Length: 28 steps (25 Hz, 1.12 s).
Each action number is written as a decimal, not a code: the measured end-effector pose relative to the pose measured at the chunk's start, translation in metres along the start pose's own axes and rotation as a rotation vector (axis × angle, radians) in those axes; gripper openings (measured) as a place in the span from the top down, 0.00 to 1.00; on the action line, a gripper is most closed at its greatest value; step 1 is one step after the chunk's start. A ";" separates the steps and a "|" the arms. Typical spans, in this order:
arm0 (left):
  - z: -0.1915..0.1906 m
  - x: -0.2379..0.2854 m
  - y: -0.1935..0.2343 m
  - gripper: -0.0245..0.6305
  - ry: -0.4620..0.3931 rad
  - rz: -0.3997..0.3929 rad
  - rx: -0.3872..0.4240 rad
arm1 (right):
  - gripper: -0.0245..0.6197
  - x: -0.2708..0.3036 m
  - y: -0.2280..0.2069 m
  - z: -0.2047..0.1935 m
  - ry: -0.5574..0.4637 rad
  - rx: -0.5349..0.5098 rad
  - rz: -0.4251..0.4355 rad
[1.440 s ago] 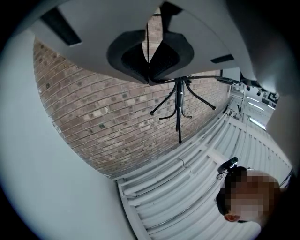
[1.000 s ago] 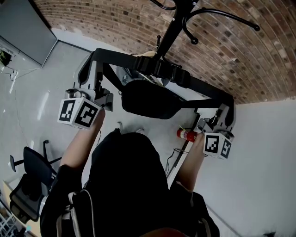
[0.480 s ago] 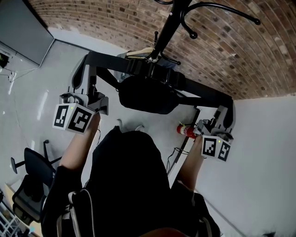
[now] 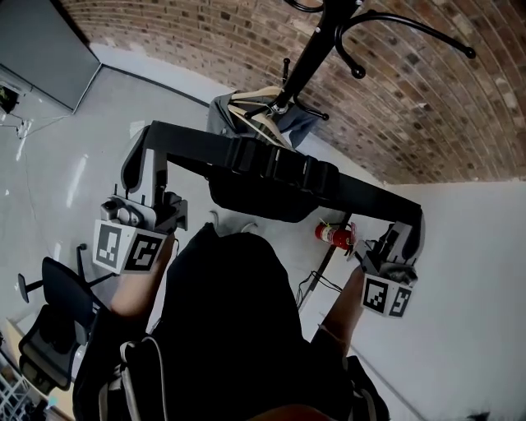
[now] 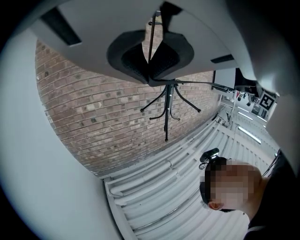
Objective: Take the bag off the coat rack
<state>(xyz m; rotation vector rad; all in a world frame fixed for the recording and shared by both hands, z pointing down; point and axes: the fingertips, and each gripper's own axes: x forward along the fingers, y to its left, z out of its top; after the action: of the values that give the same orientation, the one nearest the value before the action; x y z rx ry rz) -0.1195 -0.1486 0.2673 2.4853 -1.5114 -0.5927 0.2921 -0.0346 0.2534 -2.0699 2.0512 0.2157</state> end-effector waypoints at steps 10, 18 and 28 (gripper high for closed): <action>0.002 -0.025 0.004 0.93 0.006 0.005 -0.008 | 0.93 -0.018 0.012 -0.005 0.037 -0.072 -0.007; 0.011 -0.022 0.009 0.93 -0.009 0.006 0.004 | 0.93 -0.017 0.022 0.001 0.008 -0.098 0.018; 0.016 -0.017 0.009 0.93 -0.013 -0.008 0.062 | 0.93 -0.015 0.022 0.000 0.009 -0.120 0.008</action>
<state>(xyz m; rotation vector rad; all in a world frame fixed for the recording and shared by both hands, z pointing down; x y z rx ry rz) -0.1407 -0.1372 0.2600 2.5391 -1.5491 -0.5731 0.2699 -0.0204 0.2558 -2.1347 2.1008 0.3394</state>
